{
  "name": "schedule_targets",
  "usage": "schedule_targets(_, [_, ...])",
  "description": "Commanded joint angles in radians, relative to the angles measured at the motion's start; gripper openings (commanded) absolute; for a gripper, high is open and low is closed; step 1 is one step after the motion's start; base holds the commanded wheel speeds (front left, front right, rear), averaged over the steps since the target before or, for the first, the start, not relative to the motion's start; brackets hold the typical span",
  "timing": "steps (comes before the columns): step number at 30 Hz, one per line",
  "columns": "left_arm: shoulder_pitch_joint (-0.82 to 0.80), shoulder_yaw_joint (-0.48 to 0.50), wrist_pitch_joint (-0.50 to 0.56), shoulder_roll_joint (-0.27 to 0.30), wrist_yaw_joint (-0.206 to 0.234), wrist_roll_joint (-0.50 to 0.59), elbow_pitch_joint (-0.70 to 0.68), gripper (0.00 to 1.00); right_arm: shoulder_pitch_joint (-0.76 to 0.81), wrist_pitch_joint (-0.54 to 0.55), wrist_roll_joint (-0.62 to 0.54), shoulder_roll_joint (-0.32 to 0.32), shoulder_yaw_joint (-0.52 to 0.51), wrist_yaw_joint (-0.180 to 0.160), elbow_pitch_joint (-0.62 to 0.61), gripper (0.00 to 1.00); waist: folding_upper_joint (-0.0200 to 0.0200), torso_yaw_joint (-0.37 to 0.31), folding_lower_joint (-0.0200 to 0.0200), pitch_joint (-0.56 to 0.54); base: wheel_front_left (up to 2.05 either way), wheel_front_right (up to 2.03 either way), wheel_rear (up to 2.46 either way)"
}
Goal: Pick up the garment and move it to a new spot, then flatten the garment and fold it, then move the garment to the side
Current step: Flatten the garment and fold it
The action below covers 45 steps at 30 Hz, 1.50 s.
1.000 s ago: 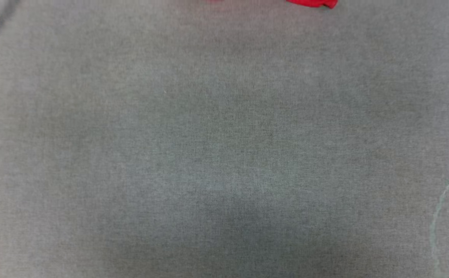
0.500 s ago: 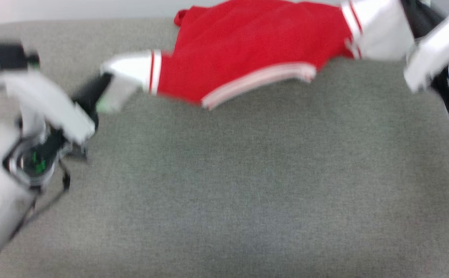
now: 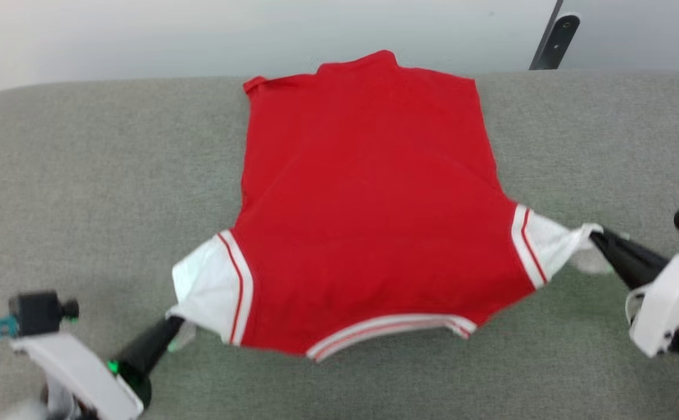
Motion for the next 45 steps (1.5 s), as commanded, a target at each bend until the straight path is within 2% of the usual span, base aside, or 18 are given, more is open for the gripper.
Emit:
schedule_targets(1, [0.039,0.000,-0.020,0.012,0.004,-0.005,-0.027,0.00,0.055,0.032,-0.024,0.015,-0.049,-0.001,-0.053,0.00,0.0000,-0.006,0.0000,-0.002,0.00,0.00,0.00])
schedule_targets(9, [0.193,0.050,-0.075,0.082,0.046,0.003,-0.178,0.00,0.310,0.235,-0.137,0.124,-0.272,-0.001,-0.354,0.00,0.0000,-0.003,0.0000,0.016,0.00,0.00,0.00])
schedule_targets(12, [0.235,0.080,-0.077,0.088,0.061,0.014,-0.209,0.00,0.364,0.292,-0.165,0.162,-0.320,-0.001,-0.429,0.00,0.0000,0.001,0.0000,0.026,0.00,0.00,0.00])
schedule_targets(15, [0.260,0.109,-0.076,0.067,0.080,0.029,-0.205,0.00,0.392,0.337,-0.186,0.191,-0.333,-0.001,-0.454,0.00,0.0000,0.001,0.0000,0.034,0.00,0.00,0.00])
schedule_targets(21, [0.277,0.095,-0.072,-0.005,0.071,0.039,-0.139,0.00,0.391,0.384,-0.214,0.194,-0.290,-0.001,-0.387,0.00,0.0000,-0.003,0.0000,0.055,0.00,0.00,0.00])
schedule_targets(26, [0.254,0.068,-0.054,-0.065,0.070,0.057,-0.049,0.00,0.366,0.367,-0.214,0.189,-0.250,-0.001,-0.303,0.00,0.0000,-0.001,0.0000,0.080,0.00,0.00,0.00])
schedule_targets(39, [0.159,-0.038,0.007,-0.196,0.165,0.224,0.194,0.00,0.303,0.269,-0.247,0.186,-0.103,-0.002,-0.085,0.00,0.0000,0.017,0.0000,0.132,0.00,0.00,0.00])
schedule_targets(45, [0.142,-0.052,0.018,-0.227,0.159,0.245,0.250,0.00,0.276,0.239,-0.250,0.183,-0.066,-0.002,-0.021,0.00,0.0000,0.018,0.0000,0.134,0.00,0.00,0.00])
